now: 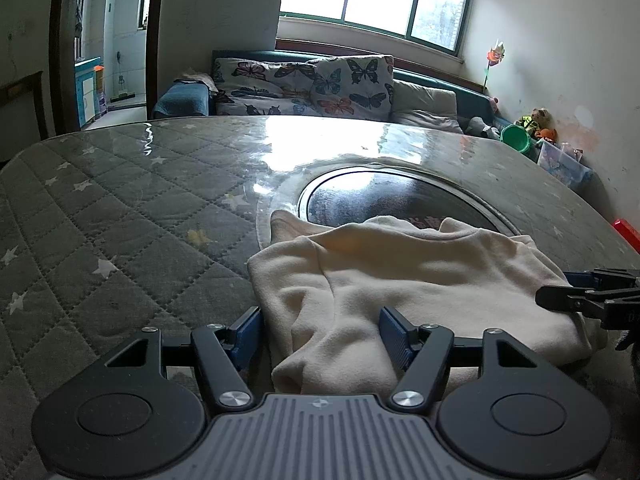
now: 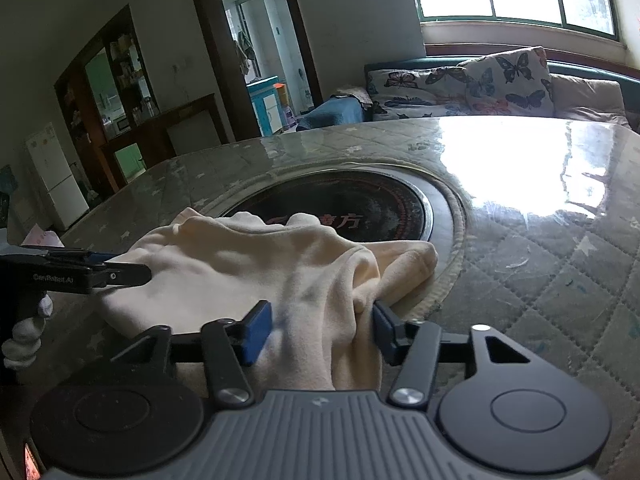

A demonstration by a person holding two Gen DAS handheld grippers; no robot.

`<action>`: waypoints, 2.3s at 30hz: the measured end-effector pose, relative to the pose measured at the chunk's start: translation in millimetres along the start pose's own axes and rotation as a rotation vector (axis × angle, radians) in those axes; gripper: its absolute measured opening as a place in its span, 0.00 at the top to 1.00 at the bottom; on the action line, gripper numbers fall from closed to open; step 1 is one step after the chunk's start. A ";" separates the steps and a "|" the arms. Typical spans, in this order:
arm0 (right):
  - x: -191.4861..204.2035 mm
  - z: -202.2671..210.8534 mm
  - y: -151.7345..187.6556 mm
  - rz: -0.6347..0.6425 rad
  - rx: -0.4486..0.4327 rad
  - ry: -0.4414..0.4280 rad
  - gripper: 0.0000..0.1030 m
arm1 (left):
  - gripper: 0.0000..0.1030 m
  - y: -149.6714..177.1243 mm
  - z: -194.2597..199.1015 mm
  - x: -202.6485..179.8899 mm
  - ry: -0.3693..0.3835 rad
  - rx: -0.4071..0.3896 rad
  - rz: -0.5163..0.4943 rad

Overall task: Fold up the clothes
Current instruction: 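Close the right tool on the sweatshirt edge while the left tool grasps beside it, then lift the folded sweatshirt with both tools and carry it off the table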

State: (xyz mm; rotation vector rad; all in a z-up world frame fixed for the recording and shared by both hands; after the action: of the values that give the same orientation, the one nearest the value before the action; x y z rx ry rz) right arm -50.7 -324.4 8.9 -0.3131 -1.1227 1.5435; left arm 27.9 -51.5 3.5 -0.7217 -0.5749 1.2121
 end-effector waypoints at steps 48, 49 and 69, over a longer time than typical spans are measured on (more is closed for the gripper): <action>-72.9 136.0 11.1 -0.010 -0.119 0.430 0.83 | 0.74 -29.8 -8.6 -181.1 0.342 0.032 -0.220; -78.4 139.8 13.3 -0.021 -0.116 0.447 0.83 | 0.74 -29.0 -9.0 -191.1 0.352 0.033 -0.239; -110.2 101.2 -4.7 -0.055 -0.107 0.440 0.73 | 0.58 -8.7 5.5 -220.9 0.347 -0.045 -0.398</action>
State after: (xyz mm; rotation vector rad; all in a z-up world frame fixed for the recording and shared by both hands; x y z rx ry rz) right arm -85.2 -469.3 23.5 -0.6546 -0.8576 1.2856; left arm -28.4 -265.2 9.8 -0.7903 -0.4301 0.6874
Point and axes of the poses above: each gripper's, at about its wrist camera, not at the fingertips, and z roughly against the way its jaws point, x to its left, y to its underside, the point moved 3 cm from there along -z, roughly the way its jaws point, and after that the axes turned 14 degrees about -y, right-handed, at the moved point
